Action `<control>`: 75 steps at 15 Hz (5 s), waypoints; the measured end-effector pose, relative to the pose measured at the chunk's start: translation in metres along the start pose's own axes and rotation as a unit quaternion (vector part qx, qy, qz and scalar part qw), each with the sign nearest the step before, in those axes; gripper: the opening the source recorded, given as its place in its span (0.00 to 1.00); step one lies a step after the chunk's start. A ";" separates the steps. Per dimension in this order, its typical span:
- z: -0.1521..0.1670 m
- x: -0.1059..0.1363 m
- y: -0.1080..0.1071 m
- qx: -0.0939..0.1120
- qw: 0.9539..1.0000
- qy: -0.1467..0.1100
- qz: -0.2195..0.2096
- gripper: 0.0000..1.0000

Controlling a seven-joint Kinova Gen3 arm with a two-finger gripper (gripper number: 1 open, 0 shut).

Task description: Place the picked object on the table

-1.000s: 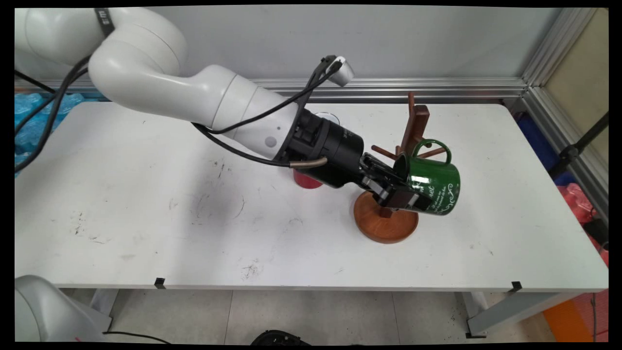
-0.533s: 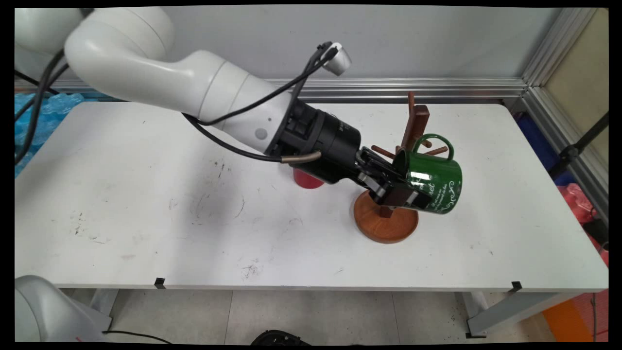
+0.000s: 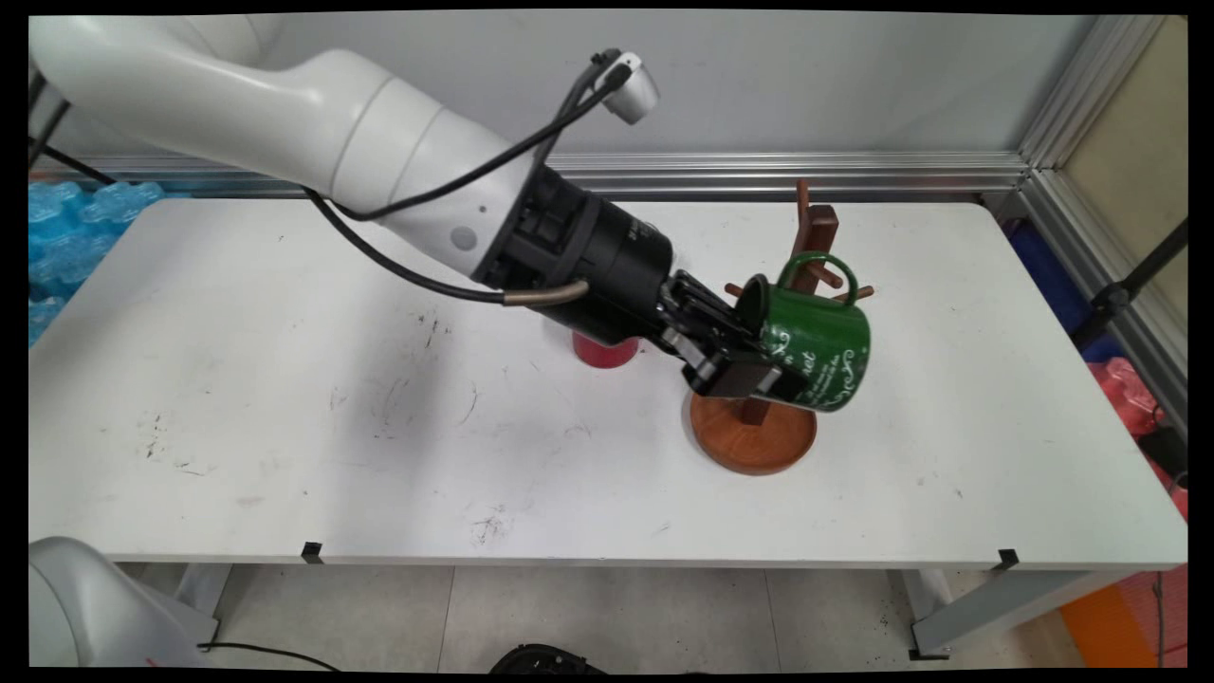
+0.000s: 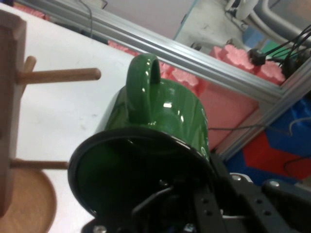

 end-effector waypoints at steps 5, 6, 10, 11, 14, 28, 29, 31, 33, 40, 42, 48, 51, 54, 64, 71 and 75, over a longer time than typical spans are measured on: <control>-0.017 0.006 0.006 0.028 0.999 -0.025 0.017 0.00; -0.020 0.008 0.007 0.035 0.999 -0.032 0.022 0.00; -0.031 0.013 0.010 0.060 0.996 -0.059 0.036 0.00; -0.034 0.014 0.011 0.068 0.995 -0.068 0.040 0.00; -0.039 0.017 0.013 0.087 0.991 -0.091 0.048 0.00; -0.030 0.017 0.012 0.166 0.947 -0.256 0.099 0.00; -0.027 0.017 0.011 0.171 0.942 -0.269 0.101 0.00; -0.019 0.017 0.007 0.183 0.931 -0.297 0.109 0.00; -0.010 0.016 0.003 0.193 0.919 -0.324 0.117 0.00; 0.029 0.004 -0.017 0.227 0.879 -0.401 0.124 0.00; 0.039 -0.002 -0.022 0.235 0.868 -0.419 0.122 0.00; 0.067 -0.018 -0.035 0.252 0.840 -0.467 0.114 0.00; 0.080 -0.025 -0.039 0.256 0.828 -0.485 0.114 0.00; 0.091 -0.031 -0.043 0.260 0.820 -0.497 0.114 0.00; 0.119 -0.043 -0.056 0.272 0.798 -0.525 0.115 0.00; 0.131 -0.046 -0.059 0.279 0.785 -0.542 0.111 0.00; 0.135 -0.047 -0.058 0.280 0.781 -0.548 0.105 0.00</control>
